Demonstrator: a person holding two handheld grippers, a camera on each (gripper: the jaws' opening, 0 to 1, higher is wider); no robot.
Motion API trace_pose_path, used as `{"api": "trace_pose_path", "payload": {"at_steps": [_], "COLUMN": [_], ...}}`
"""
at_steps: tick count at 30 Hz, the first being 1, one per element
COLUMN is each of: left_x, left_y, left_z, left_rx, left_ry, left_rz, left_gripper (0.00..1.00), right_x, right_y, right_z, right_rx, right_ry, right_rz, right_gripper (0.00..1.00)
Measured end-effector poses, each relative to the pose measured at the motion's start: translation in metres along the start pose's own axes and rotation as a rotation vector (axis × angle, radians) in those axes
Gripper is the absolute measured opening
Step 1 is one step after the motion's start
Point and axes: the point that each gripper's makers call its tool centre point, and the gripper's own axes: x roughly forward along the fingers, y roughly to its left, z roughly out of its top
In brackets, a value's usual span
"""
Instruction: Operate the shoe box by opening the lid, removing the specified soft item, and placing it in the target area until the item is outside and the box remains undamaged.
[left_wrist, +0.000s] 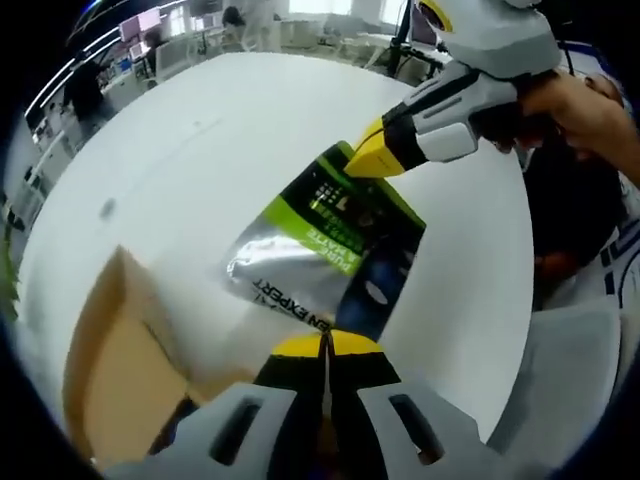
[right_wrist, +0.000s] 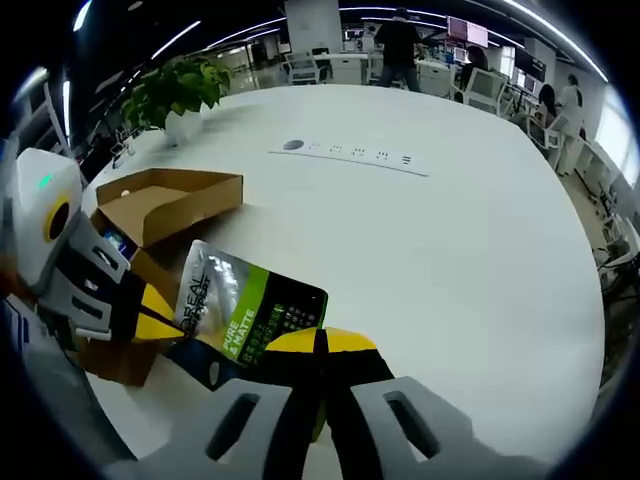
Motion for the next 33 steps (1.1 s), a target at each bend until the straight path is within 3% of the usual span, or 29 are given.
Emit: {"api": "trace_pose_path", "payload": {"at_steps": [14, 24, 33], "left_x": [0.018, 0.028, 0.028], "left_y": [0.001, 0.004, 0.007], "left_z": [-0.008, -0.018, -0.015], "left_rx": [0.194, 0.228, 0.282], "left_ry": [0.129, 0.155, 0.135], "left_rz": [0.002, 0.000, 0.024], "left_gripper": [0.00, 0.00, 0.00], "right_x": [0.014, 0.024, 0.030], "right_y": [-0.003, -0.001, -0.005], "right_z": [-0.012, -0.016, -0.020], "right_rx": [0.034, 0.049, 0.034], "right_ry": [0.012, 0.001, 0.009], "right_rz": [-0.003, 0.014, -0.002], "right_gripper": [0.00, 0.00, 0.00]}}
